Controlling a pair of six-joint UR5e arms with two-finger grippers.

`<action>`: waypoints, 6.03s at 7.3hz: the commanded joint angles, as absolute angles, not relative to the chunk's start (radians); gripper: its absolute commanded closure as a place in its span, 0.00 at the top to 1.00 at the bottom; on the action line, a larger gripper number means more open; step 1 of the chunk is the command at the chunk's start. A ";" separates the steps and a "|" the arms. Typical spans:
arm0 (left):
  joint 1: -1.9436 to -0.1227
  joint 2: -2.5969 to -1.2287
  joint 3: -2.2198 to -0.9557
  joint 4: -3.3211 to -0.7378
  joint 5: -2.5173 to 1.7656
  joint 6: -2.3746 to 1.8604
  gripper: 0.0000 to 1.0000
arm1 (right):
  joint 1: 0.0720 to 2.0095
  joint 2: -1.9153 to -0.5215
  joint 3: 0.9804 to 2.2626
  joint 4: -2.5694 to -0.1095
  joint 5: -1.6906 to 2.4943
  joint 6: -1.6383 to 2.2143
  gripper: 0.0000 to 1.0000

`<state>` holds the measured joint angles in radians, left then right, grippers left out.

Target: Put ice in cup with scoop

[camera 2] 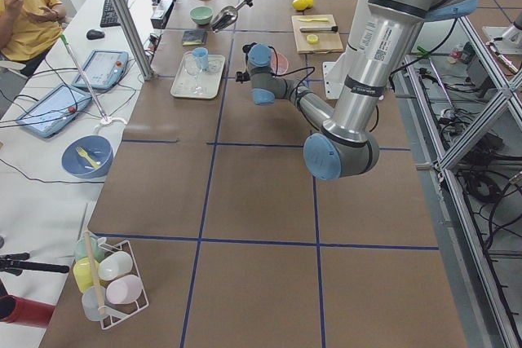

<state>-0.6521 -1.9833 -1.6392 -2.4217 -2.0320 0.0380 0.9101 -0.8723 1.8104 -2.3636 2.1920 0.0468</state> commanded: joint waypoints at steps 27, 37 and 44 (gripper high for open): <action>-1.038 -1.752 -1.746 -2.241 -2.166 0.044 1.00 | 0.629 -1.758 1.914 -1.062 2.037 1.103 0.00; -1.058 -1.756 -1.778 -2.030 -2.166 0.044 1.00 | 0.762 -1.750 1.950 -1.063 2.072 1.088 1.00; -1.440 -1.533 -1.682 -1.825 -2.378 0.048 1.00 | 1.263 -1.715 1.866 -1.406 2.238 0.404 1.00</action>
